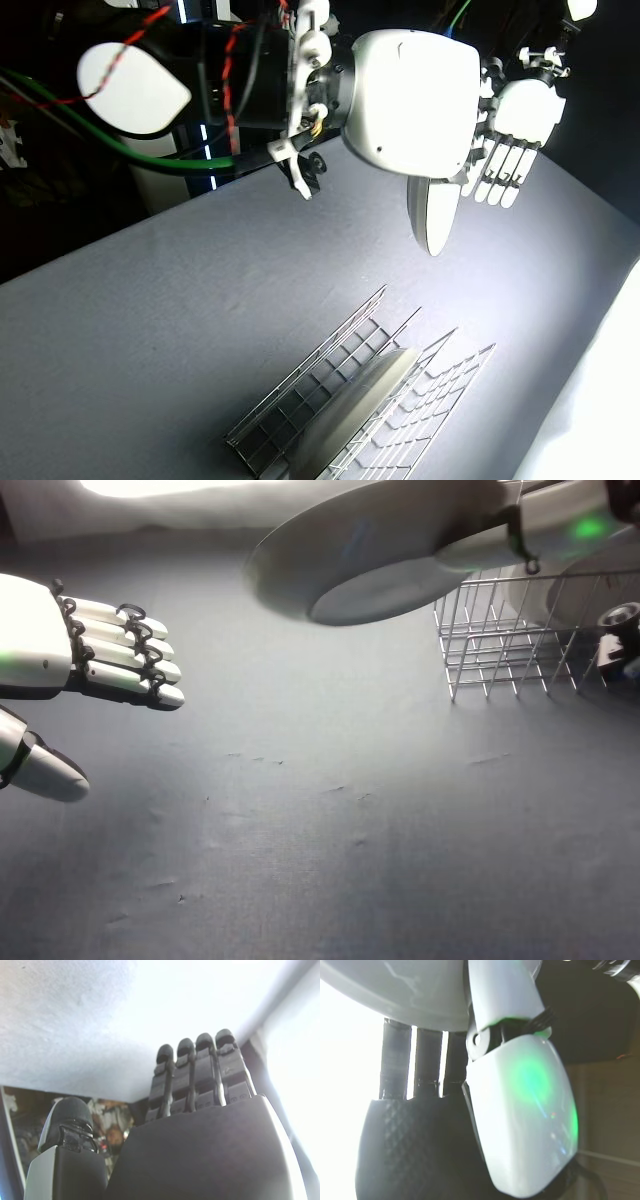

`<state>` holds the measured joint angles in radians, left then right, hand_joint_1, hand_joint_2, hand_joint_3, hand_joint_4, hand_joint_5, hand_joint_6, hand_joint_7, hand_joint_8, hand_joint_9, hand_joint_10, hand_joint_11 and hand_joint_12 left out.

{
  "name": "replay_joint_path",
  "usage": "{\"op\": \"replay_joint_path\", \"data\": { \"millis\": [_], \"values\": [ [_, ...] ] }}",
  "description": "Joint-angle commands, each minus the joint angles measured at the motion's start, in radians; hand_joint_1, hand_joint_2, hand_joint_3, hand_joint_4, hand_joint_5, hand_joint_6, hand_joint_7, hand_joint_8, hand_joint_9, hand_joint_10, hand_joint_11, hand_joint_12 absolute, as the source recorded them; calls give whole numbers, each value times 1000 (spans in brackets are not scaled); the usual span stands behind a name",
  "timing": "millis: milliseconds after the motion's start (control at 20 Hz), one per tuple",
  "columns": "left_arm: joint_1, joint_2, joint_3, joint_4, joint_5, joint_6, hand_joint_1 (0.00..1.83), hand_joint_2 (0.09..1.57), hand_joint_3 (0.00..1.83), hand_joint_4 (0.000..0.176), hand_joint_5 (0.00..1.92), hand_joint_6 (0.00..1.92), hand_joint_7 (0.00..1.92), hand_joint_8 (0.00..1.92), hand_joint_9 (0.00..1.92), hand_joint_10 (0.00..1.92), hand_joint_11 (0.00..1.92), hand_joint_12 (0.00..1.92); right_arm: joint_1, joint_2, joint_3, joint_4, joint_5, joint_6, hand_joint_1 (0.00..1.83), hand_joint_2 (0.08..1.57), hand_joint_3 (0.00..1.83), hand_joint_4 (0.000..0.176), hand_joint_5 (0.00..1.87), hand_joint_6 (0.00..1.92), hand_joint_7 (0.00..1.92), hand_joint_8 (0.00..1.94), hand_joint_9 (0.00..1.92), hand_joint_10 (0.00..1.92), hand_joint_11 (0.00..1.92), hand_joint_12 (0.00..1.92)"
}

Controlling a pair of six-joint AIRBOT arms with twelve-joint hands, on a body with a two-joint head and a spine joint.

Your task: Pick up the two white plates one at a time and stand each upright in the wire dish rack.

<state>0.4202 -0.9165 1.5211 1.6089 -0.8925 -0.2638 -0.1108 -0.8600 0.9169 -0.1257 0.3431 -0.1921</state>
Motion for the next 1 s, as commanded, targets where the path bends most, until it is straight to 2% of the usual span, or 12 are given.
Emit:
{"op": "replay_joint_path", "data": {
  "millis": [0, 50, 150, 300, 400, 600, 650, 800, 850, 900, 950],
  "values": [
    [-16, 10, 10, -66, -17, -5, 0, 1178, 2, 0, 177, 15, 118, 10, 68, 14, 37, 21, 6, 12, -7, 30, 130, 19, 1500, 1056, 0, 0, 968, 858, 1070, 696, 1080, 829, 965, 1371],
    [-19, 11, 12, -66, -17, -5, 0, 1180, 2, 0, 159, 5, 108, 4, 49, 4, 10, 12, 1, 26, -9, 57, 124, 18, 1496, 1081, 1, 0, 912, 905, 1002, 824, 1032, 940, 914, 1444],
    [-18, 10, 12, -66, -17, -5, 0, 1178, 1, 0, 182, 13, 127, 11, 64, 10, 22, 18, -1, 50, -9, 74, 116, 17, 1496, 1084, 1, 0, 910, 911, 1000, 835, 1016, 959, 907, 1452],
    [-22, 10, 4, -66, -16, -7, 0, 1180, 1, 0, 143, 3, 91, 1, 39, 1, 4, 2, -2, 83, -9, 87, 105, 16, 1497, 1072, 0, 0, 959, 785, 1047, 803, 1029, 942, 909, 1449],
    [-22, 10, 0, -66, -15, -7, 0, 1192, 6, 0, 138, 0, 89, 0, 43, 3, 12, 6, -5, 110, -10, 97, 89, 15, 1498, 1068, 0, 0, 955, 822, 1084, 736, 1038, 903, 901, 1450],
    [-22, 10, 1, -66, -15, -7, 0, 1180, 0, 0, 95, 4, 63, 4, 8, 3, 0, 0, -33, 150, -9, 106, 87, 13, 1497, 1071, 0, 0, 952, 809, 1050, 792, 1029, 929, 919, 1443],
    [-22, 10, 1, -66, -15, -7, 0, 1181, 0, 0, 155, 9, 123, 7, 61, 11, 10, 8, -41, 157, -9, 106, 87, 13, 1498, 1066, 0, 0, 962, 802, 1054, 788, 1036, 908, 934, 1420],
    [-22, 10, 1, -66, -15, -7, 0, 1175, 0, 0, 140, 0, 112, 0, 53, 3, 1, 1, -67, 169, -1, 106, 92, 11, 1497, 1074, 1, 0, 944, 846, 1038, 817, 1005, 949, 925, 1427],
    [-22, 10, 0, -66, -15, -7, 0, 1176, 0, 0, 164, 11, 133, 10, 75, 11, 28, 13, -76, 169, 9, 106, 94, 8, 1497, 1075, 0, 0, 933, 867, 1042, 805, 1002, 960, 930, 1419],
    [-22, 10, 0, -66, -15, -7, 0, 1184, 0, 0, 204, 7, 167, 23, 121, 1, 5, 194, -81, 169, 17, 106, 95, 5, 1497, 1075, 0, 0, 936, 855, 1039, 815, 998, 967, 930, 1417],
    [-22, 9, 0, -66, -15, -7, 0, 1181, 0, 0, 209, 3, 175, 16, 119, 1, 0, 209, -86, 168, 27, 105, 96, 5, 1499, 1071, 0, 0, 944, 848, 1055, 795, 1014, 938, 927, 1417]
  ]
}}
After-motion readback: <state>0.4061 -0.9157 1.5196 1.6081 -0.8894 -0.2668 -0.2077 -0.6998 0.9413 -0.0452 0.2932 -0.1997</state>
